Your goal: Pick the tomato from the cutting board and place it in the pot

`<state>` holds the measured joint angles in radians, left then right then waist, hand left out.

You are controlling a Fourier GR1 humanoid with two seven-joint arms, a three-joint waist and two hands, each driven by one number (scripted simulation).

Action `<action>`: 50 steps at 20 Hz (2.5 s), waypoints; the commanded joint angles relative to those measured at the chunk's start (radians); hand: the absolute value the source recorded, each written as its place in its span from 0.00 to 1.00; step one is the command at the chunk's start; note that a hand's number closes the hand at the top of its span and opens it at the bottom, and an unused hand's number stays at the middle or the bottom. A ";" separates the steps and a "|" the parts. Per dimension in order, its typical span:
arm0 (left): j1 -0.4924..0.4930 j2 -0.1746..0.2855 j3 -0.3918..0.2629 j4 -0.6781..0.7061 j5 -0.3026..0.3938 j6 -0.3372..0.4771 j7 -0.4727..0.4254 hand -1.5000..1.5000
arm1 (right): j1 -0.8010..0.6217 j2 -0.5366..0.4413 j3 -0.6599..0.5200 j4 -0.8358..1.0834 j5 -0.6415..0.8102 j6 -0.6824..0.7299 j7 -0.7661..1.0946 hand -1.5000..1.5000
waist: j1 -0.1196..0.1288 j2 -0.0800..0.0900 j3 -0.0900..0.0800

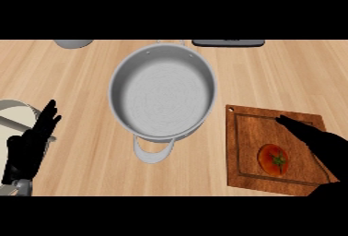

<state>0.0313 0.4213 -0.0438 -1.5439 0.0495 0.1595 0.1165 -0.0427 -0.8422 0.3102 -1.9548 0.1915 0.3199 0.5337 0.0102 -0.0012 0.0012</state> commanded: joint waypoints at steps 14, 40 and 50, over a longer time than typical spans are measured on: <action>-0.005 -0.028 0.094 -0.040 -0.065 -0.046 0.061 0.50 | -0.133 0.260 -0.008 0.215 0.217 0.165 0.049 0.00 | -0.005 0.001 -0.001; 0.029 -0.110 0.202 -0.006 -0.121 -0.175 -0.018 0.50 | -0.093 0.468 -0.039 0.243 0.529 0.253 -0.136 1.00 | -0.008 0.001 -0.001; -0.042 -0.135 0.114 -0.007 -0.153 -0.157 0.024 0.50 | -0.402 0.838 0.587 0.356 0.613 0.123 0.271 1.00 | 0.087 0.005 -0.004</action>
<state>-0.0172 0.2790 0.0695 -1.5554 -0.0899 -0.0008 0.1429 -0.3285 -0.0599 0.7626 -1.6483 0.8104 0.5004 0.6707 0.0709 0.0043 -0.0030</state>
